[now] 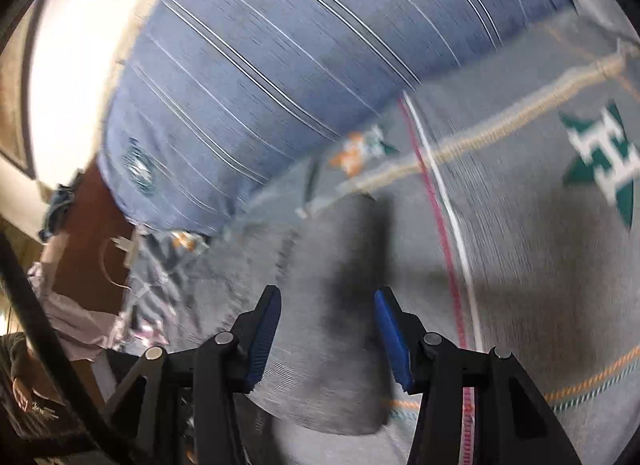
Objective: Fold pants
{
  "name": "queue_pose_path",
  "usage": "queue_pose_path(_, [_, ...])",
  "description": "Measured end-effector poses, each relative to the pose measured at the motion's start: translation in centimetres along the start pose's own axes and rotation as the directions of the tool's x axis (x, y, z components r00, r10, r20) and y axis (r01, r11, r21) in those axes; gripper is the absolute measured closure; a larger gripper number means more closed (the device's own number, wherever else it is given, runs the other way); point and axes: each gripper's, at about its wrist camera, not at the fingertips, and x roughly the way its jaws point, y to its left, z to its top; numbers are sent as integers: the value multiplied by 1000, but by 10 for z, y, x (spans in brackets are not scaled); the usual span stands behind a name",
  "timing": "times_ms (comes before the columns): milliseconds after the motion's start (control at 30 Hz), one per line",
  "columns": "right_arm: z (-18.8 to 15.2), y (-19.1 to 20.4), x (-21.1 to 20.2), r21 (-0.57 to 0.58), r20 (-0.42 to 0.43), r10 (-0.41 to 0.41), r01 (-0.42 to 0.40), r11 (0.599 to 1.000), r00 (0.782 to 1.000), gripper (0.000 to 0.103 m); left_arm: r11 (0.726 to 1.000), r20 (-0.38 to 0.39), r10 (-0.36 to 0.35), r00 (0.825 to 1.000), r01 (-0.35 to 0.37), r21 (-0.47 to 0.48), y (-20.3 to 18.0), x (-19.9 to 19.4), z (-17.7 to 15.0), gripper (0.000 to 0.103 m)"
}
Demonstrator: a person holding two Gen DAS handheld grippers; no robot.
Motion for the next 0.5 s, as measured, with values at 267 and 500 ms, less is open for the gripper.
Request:
queue_pose_path(267, [-6, 4, 34, -53, -78, -95, 91, 994, 992, 51, 1000, 39, -16, 999, 16, -6, 8, -20, -1, 52])
queue_pose_path(500, [-24, 3, 26, -35, -106, -96, 92, 995, 990, 51, 999, 75, 29, 997, -31, 31, 10, -13, 4, 52])
